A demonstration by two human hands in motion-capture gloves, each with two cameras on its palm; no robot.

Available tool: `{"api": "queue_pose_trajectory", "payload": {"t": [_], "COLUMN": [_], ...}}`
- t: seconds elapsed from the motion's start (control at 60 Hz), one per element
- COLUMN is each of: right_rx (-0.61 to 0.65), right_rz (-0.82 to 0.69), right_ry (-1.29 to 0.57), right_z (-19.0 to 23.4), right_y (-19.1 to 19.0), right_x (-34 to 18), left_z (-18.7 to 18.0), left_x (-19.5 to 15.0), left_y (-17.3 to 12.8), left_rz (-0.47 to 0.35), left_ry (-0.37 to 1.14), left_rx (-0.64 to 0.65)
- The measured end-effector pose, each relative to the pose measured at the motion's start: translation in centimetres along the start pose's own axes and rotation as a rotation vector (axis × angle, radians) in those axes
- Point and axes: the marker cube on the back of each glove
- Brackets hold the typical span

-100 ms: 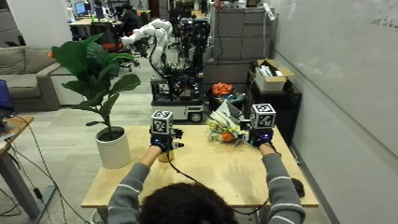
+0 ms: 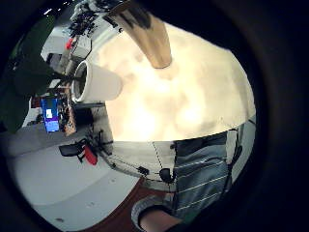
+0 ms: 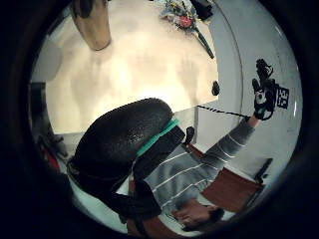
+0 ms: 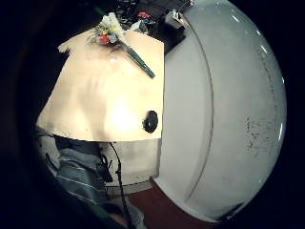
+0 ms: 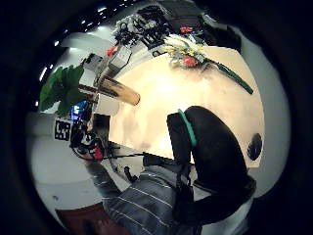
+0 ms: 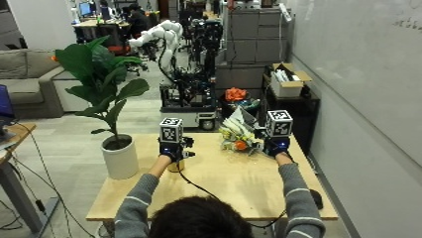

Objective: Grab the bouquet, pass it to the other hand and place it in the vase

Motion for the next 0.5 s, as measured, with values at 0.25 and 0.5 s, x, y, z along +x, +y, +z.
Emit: {"api": "queue_pose_trajectory", "payload": {"t": [0.25,0.5], "right_rx": [0.008,-0.020], "right_rz": [-0.016,0.004], "right_ry": [0.002,0.017], "right_z": [0.2,0.8], "right_y": [0.1,-0.3], "right_x": [0.3,0.6], "left_z": [-0.9,-0.9], "left_x": [0.2,0.9], "left_y": [0.6,0.5], "left_rz": [-0.025,-0.012], "left_ry": [-0.044,-0.038], "left_rx": [0.047,0.017]}}
